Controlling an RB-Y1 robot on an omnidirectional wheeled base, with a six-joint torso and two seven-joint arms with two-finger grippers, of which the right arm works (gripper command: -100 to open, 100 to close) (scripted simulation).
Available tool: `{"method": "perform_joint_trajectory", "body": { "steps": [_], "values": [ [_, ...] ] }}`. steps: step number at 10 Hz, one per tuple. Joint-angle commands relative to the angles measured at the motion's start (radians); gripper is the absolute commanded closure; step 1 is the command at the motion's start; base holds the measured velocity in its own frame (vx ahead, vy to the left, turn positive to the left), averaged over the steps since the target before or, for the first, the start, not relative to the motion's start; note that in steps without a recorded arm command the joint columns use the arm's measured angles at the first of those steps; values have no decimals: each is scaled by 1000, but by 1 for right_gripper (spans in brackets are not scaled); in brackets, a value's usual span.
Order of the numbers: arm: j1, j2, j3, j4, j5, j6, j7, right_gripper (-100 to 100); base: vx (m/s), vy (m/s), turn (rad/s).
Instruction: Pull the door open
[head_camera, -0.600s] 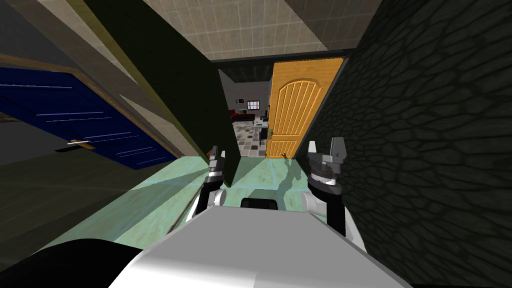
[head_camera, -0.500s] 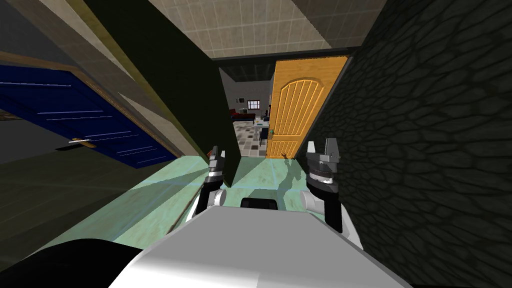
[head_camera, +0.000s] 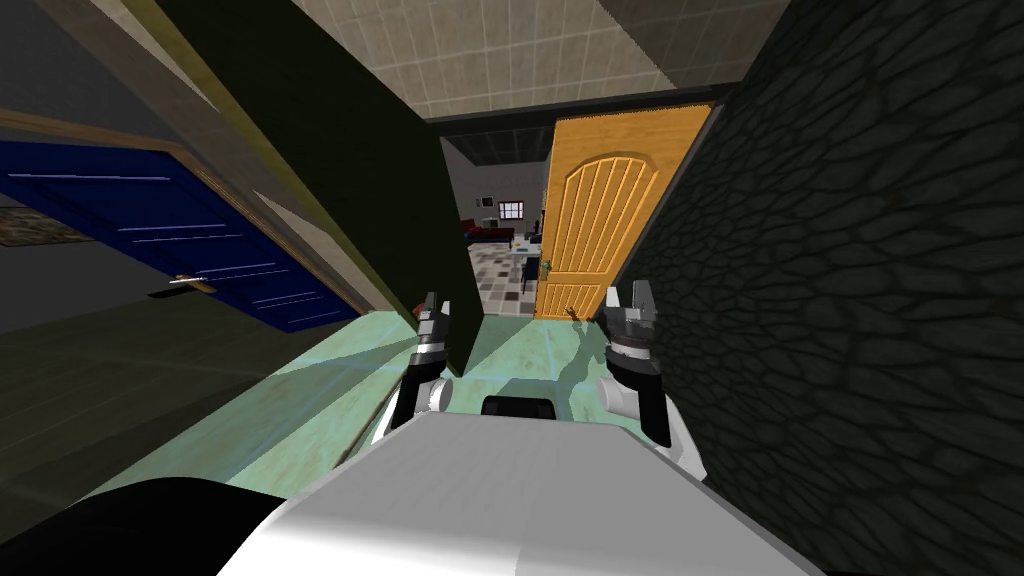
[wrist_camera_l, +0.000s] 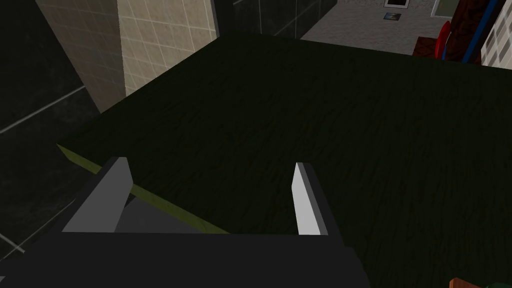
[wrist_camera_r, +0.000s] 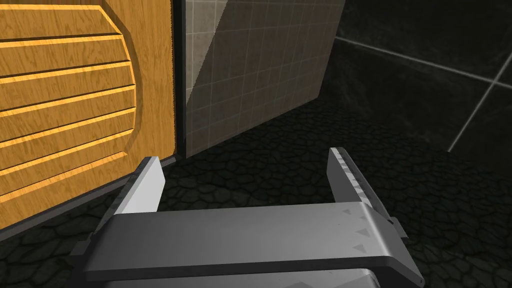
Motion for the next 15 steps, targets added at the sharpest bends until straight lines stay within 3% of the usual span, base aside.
{"method": "perform_joint_trajectory", "body": {
  "steps": [1, 7, 8, 11, 12, 15],
  "values": [
    [-11, -11, -3, 38, -13, -6, 1, -100, 68, -1, 54],
    [-96, -59, -17, 212, -69, 1, 7, -100, 87, -6, 71],
    [-96, -59, -17, 221, -69, 1, 7, -100, 65, -2, 18],
    [-146, -86, -25, 317, -101, 4, 10, -100, 72, -12, 76],
    [-146, -86, -25, 327, -101, 4, 10, -100, 65, -5, 27],
    [-199, -114, -34, 432, -136, 8, 14, -100, 72, -9, 75]
  ]
}}
